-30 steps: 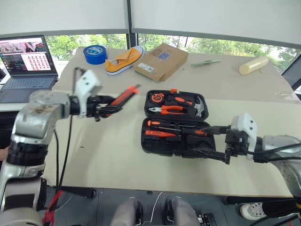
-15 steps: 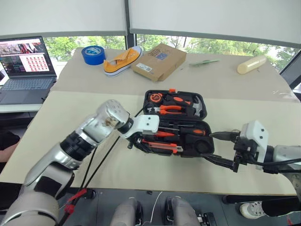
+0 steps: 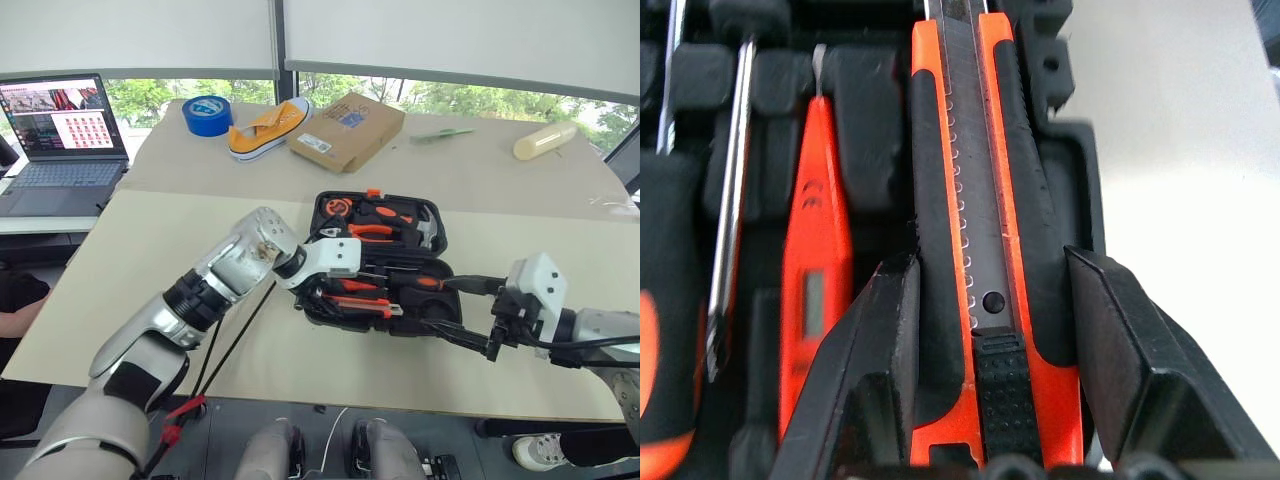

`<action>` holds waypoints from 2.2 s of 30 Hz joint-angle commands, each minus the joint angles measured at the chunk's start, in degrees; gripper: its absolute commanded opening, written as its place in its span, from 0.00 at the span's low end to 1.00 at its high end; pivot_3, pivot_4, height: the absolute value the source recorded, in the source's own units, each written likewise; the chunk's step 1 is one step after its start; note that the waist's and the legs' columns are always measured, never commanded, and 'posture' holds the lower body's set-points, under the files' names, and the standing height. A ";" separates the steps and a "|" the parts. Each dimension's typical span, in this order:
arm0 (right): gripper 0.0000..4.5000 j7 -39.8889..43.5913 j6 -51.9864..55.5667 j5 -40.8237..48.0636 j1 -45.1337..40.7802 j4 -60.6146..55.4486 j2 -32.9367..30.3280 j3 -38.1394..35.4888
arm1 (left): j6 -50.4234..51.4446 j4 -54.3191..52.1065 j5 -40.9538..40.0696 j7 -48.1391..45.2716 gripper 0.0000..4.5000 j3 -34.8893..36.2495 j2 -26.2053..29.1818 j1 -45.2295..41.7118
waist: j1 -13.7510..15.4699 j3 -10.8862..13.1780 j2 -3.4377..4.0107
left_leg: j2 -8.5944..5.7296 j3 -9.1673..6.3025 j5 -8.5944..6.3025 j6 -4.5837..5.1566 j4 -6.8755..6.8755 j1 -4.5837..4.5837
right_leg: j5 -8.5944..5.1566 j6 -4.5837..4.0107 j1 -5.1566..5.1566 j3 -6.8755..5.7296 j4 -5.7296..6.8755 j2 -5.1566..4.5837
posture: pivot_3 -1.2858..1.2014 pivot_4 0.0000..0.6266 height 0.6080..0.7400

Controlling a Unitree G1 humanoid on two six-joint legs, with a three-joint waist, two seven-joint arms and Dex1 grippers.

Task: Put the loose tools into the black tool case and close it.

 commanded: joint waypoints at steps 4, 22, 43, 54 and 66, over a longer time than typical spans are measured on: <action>1.00 -0.29 -0.44 0.93 -0.88 -1.37 0.06 -0.65 | -0.26 2.28 1.97 2.30 0.38 -0.21 -1.88 -0.70 | 0.01 0.00 0.00 | 0.00 0.00 0.00 0.01 0.00 -0.03 | 0.03 -0.06 -0.02 -0.01 -0.01 0.00 | 0.52 0.24 0.93; 1.00 0.39 -1.43 0.36 -1.60 -0.38 0.58 1.39 | -1.47 -2.41 -5.61 -2.39 0.55 8.01 4.38 1.61 | -0.08 0.00 0.00 | -0.01 0.03 0.00 0.00 0.02 -0.16 | 0.05 -0.08 -0.19 -0.01 0.02 0.01 | 0.52 0.24 0.93; 1.00 -0.11 -0.58 0.77 -1.87 -0.84 0.66 1.53 | -13.27 -0.09 3.58 -2.97 0.01 1.09 5.27 4.36 | 0.04 -0.01 0.02 | -0.01 0.01 -0.01 0.01 0.05 0.05 | 0.04 -0.07 0.08 -0.03 -0.02 0.00 | 0.52 0.24 0.93; 1.00 -0.61 -0.39 1.00 -1.74 -1.08 0.76 1.44 | -10.94 0.98 1.14 -5.06 0.01 4.61 3.91 2.64 | 0.18 -0.04 0.04 | -0.01 -0.02 -0.04 0.06 0.06 0.09 | 0.05 -0.07 0.15 -0.04 -0.02 -0.05 | 0.52 0.24 0.93; 1.00 -0.99 -0.42 0.81 -2.07 -0.75 0.96 1.68 | -12.11 6.50 0.98 -1.11 0.01 4.29 -5.74 -2.07 | 0.07 -0.03 0.03 | -0.03 0.00 -0.05 0.09 0.07 -0.06 | 0.04 -0.03 0.04 -0.06 -0.05 0.01 | 0.52 0.24 0.93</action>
